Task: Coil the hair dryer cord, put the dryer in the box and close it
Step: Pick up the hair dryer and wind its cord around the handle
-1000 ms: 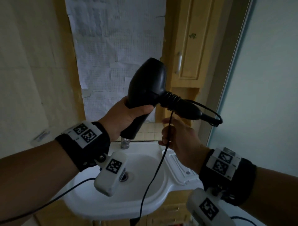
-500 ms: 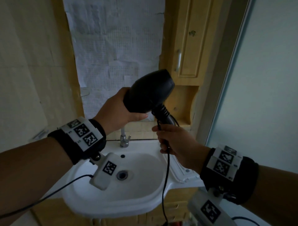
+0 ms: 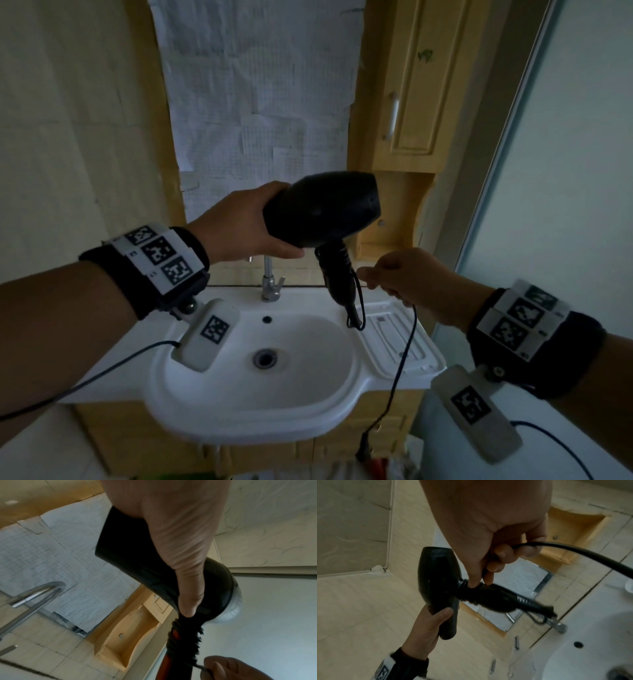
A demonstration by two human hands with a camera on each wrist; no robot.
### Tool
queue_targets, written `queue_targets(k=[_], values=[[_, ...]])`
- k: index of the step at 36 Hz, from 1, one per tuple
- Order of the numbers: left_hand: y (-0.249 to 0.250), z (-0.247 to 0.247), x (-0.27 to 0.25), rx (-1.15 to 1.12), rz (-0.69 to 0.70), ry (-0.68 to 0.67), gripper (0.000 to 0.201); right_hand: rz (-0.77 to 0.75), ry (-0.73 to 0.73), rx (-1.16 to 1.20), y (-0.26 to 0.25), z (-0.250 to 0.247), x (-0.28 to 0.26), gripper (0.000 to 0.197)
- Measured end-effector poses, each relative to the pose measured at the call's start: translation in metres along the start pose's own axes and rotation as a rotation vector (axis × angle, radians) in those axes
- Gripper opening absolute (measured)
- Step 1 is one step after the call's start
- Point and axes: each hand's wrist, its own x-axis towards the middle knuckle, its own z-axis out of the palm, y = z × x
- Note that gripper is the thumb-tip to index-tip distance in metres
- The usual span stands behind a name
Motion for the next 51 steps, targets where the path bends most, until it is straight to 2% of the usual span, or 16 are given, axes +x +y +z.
queue_targets(k=[8,11,14,16,18,21,24,26,28,30,32,37,41,45,48,51], values=[[-0.001,-0.008,0.001,-0.007,-0.044,-0.074,0.071,-0.066,-0.007,-0.044,0.005,-0.014,0.004,0.034],[-0.005,-0.010,0.002,-0.074,-0.069,-0.114,0.081,-0.098,-0.033,-0.011,0.006,-0.016,0.004,0.037],[-0.006,-0.009,0.000,-0.192,-0.092,-0.158,0.092,-0.129,-0.063,0.065,0.008,-0.019,0.004,0.054],[-0.007,-0.007,-0.001,-0.265,-0.105,-0.173,0.086,-0.158,-0.089,0.123,0.009,-0.019,0.005,0.063],[-0.008,-0.004,-0.001,-0.326,-0.120,-0.187,0.077,-0.179,-0.138,0.202,0.010,-0.019,0.006,0.060],[-0.009,0.001,-0.003,-0.427,-0.121,-0.197,0.084,-0.186,-0.224,0.285,0.010,-0.020,0.010,0.057],[-0.005,0.003,-0.004,-0.494,-0.128,-0.202,0.072,-0.116,-0.373,0.403,0.013,-0.022,0.012,0.095],[-0.004,0.005,-0.004,-0.534,-0.142,-0.190,0.067,-0.116,-0.441,0.489,0.011,-0.021,0.010,0.104],[-0.004,0.008,-0.004,-0.569,-0.153,-0.172,0.072,-0.156,-0.439,0.520,0.008,-0.019,0.010,0.094],[-0.003,0.010,-0.005,-0.613,-0.168,-0.161,0.067,-0.221,-0.396,0.534,0.003,-0.016,0.006,0.066],[-0.001,0.012,-0.005,-0.669,-0.183,-0.152,0.064,-0.222,-0.363,0.578,-0.002,-0.017,0.004,0.050],[-0.001,0.018,-0.005,-0.800,-0.209,-0.124,0.096,-0.144,-0.239,0.682,0.001,-0.011,0.011,0.043],[0.004,0.023,-0.008,-0.922,-0.218,-0.131,0.098,-0.110,-0.311,1.003,-0.001,0.004,0.019,0.053],[0.008,0.028,-0.010,-0.988,-0.242,-0.122,0.102,-0.195,-0.354,1.116,-0.009,0.014,0.014,0.046],[0.013,0.032,-0.013,-1.012,-0.255,-0.105,0.087,-0.189,-0.321,1.120,-0.017,0.016,0.011,0.056],[0.015,0.037,-0.015,-1.034,-0.258,-0.088,0.071,-0.206,-0.284,1.115,-0.018,0.014,0.011,0.052]])
